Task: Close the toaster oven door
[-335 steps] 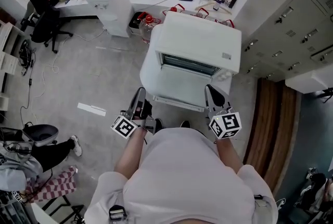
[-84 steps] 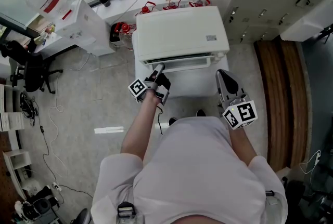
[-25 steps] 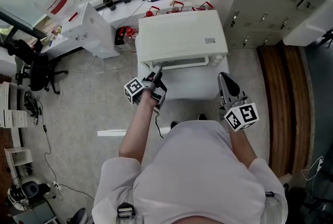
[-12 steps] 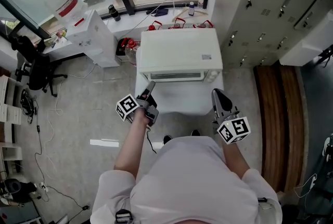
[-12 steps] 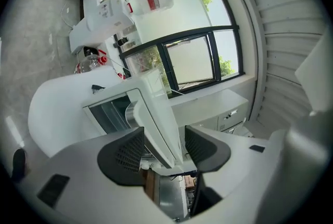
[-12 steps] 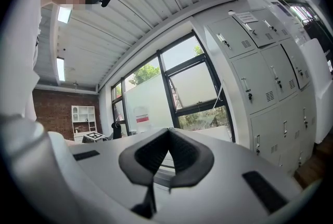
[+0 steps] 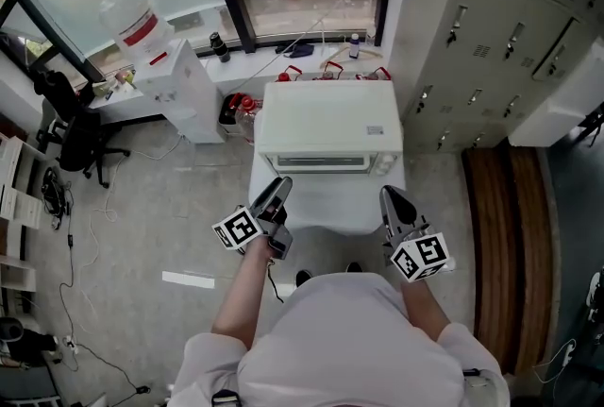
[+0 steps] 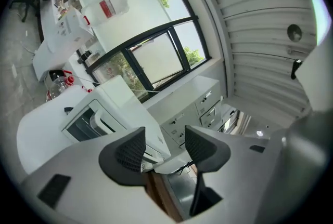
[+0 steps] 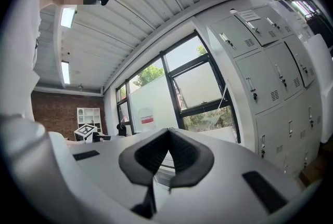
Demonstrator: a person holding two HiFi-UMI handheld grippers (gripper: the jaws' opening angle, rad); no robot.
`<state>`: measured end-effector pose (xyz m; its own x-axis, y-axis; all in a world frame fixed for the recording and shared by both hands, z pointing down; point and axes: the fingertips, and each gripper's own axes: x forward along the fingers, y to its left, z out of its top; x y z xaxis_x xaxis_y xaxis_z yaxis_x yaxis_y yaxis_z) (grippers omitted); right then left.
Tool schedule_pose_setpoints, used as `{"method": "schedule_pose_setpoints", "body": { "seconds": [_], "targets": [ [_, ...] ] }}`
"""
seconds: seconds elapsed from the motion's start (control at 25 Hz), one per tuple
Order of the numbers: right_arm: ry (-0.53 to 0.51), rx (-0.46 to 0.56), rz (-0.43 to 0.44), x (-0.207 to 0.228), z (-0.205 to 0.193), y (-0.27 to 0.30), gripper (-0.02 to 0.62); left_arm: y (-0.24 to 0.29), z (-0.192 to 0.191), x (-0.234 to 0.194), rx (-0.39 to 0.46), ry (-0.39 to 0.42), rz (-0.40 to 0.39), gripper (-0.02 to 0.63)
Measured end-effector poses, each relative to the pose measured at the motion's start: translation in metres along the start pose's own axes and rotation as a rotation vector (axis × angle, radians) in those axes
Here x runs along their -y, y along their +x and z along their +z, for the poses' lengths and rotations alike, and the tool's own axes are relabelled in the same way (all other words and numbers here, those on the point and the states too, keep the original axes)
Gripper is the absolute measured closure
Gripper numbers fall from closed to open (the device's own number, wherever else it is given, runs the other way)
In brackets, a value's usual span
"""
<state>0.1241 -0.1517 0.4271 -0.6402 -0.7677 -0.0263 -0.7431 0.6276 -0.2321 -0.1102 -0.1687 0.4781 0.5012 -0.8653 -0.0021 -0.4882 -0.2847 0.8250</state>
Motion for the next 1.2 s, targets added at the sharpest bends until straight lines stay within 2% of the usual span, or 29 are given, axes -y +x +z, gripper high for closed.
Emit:
{"method": "schedule_pose_setpoints", "body": {
  "seconds": [0.12,0.36,0.64,0.72,0.88,1.04,1.2],
  "targets": [
    [0.000,0.013,0.008,-0.002,0.005,-0.001,0.588,-0.005,0.001,0.014,0.005,0.112,-0.012,0.370],
    [-0.006,0.033,0.014,-0.004,0.013,-0.004,0.588,-0.016,-0.006,0.059,0.020,0.459,-0.048,0.371],
    [-0.018,0.051,0.026,-0.006,0.021,-0.005,0.588,-0.037,-0.016,0.083,0.077,0.723,0.020,0.406],
    [-0.025,0.049,0.032,-0.008,0.022,-0.004,0.588,-0.046,-0.015,0.086,0.102,0.777,0.053,0.437],
    [-0.043,0.048,0.038,-0.010,0.025,-0.002,0.588,-0.064,-0.001,0.080,0.177,0.837,0.168,0.569],
    [-0.066,0.044,0.033,-0.009,0.029,-0.001,0.588,-0.077,0.010,0.081,0.247,0.886,0.222,0.585],
    [-0.077,0.016,0.027,-0.010,0.029,0.002,0.588,-0.084,0.018,0.085,0.271,0.946,0.245,0.586]
  ]
}}
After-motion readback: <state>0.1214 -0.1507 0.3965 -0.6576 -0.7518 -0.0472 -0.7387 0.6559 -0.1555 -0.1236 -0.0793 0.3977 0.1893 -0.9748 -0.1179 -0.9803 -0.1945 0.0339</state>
